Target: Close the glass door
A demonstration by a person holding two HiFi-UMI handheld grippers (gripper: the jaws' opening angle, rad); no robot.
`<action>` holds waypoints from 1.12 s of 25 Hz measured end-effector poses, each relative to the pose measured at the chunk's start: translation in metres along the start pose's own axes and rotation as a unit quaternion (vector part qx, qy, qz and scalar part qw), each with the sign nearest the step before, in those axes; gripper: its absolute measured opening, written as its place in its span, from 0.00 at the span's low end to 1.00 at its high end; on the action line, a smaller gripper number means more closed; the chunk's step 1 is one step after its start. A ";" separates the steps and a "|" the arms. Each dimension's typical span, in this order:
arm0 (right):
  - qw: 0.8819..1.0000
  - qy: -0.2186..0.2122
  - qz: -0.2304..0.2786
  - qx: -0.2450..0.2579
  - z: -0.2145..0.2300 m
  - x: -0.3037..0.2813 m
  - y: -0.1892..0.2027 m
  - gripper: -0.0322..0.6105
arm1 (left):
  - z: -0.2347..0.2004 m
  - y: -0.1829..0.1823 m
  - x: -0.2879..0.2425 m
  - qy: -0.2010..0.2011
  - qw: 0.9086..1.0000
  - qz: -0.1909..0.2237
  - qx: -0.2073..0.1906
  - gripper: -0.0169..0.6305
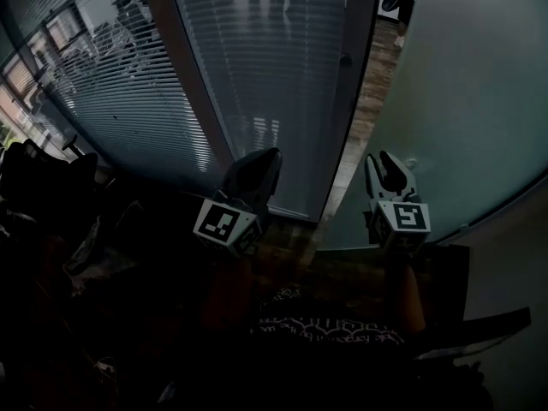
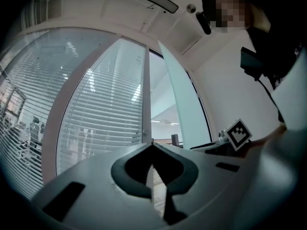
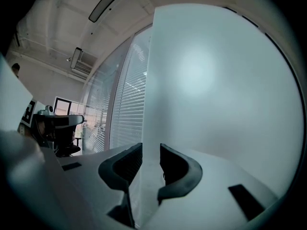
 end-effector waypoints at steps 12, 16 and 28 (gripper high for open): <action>1.000 0.014 0.001 -0.001 0.016 -0.051 0.006 0.23 | -0.042 0.016 -0.058 0.022 1.000 0.010 -0.005 0.03; 1.000 0.021 -0.001 0.000 0.022 -0.069 -0.002 0.23 | -0.057 0.014 -0.075 0.027 1.000 0.008 0.000 0.03; 0.999 0.041 0.002 -0.010 0.039 -0.123 -0.007 0.23 | -0.098 0.026 -0.108 0.036 0.999 -0.003 -0.003 0.03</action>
Point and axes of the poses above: the fingertips, and each gripper's own axes: x backward along the fingers, z to its right, y out of its underside, the point moved 7 cm from there along x, backward along the fingers, and after that the axes turned 3 degrees about -x, right-handed, at the moved point
